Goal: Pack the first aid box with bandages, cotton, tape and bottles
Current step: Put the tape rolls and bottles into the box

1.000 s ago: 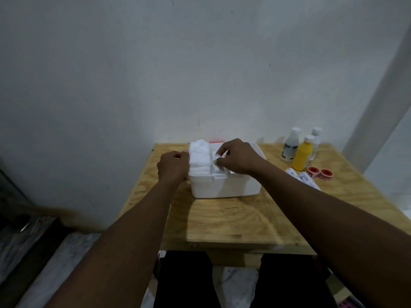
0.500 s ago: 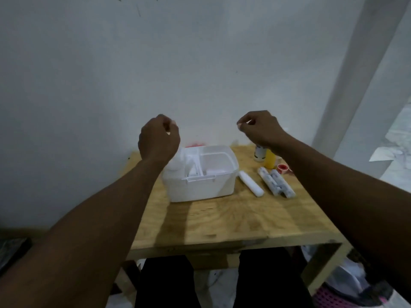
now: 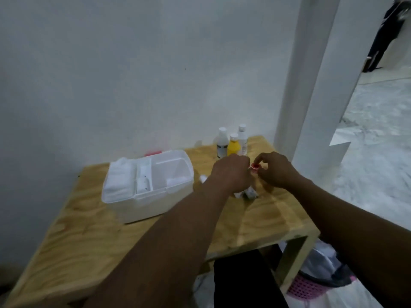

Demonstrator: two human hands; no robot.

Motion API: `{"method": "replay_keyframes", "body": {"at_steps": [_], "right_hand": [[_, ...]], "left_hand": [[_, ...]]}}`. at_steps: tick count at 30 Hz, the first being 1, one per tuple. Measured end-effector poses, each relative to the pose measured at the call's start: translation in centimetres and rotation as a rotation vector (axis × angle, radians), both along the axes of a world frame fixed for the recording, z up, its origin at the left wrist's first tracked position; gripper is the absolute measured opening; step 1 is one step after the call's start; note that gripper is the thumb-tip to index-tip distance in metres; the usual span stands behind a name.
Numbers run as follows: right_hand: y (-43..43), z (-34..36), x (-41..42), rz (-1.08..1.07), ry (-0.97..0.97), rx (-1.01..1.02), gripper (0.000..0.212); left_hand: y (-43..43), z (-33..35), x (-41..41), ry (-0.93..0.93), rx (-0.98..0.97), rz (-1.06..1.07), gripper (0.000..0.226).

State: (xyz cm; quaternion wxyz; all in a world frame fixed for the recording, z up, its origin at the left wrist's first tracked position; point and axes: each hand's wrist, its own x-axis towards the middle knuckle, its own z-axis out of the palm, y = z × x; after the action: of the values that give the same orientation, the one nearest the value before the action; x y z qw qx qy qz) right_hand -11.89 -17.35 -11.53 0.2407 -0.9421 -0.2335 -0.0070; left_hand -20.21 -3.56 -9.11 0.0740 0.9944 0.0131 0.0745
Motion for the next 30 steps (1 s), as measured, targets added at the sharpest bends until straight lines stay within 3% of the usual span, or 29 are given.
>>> {"method": "replay_keyframes", "body": {"at_steps": [5, 14, 17, 23, 27, 30], "right_hand": [[0.2, -1.8, 1.4, 0.043, -0.023, 0.003, 0.021], [-0.8, -1.7, 3.5, 0.101, -0.030, -0.038, 0.021], [-1.6, -1.4, 3.6, 0.029, -0.016, 0.068, 0.019], [-0.6, 3.8, 3.3, -0.168, -0.284, 0.453, 0.027], [4.8, 8.5, 1.0, -0.070, -0.299, 0.641, 0.031], [10.4, 9.5, -2.3, 0.089, -0.247, 0.657, 0.028]], "left_hand": [[-0.5, -0.8, 2.8, 0.121, 0.025, 0.062, 0.019], [-0.8, -1.7, 4.4, 0.126, 0.065, 0.085, 0.023], [-0.9, -1.7, 4.3, 0.044, 0.043, 0.059, 0.025], [1.0, 2.0, 1.7, -0.328, -0.006, -0.034, 0.025], [6.0, 5.9, -1.6, -0.535, 0.029, 0.020, 0.021], [12.5, 7.7, -4.8, -0.568, 0.053, 0.167, 0.023]]}}
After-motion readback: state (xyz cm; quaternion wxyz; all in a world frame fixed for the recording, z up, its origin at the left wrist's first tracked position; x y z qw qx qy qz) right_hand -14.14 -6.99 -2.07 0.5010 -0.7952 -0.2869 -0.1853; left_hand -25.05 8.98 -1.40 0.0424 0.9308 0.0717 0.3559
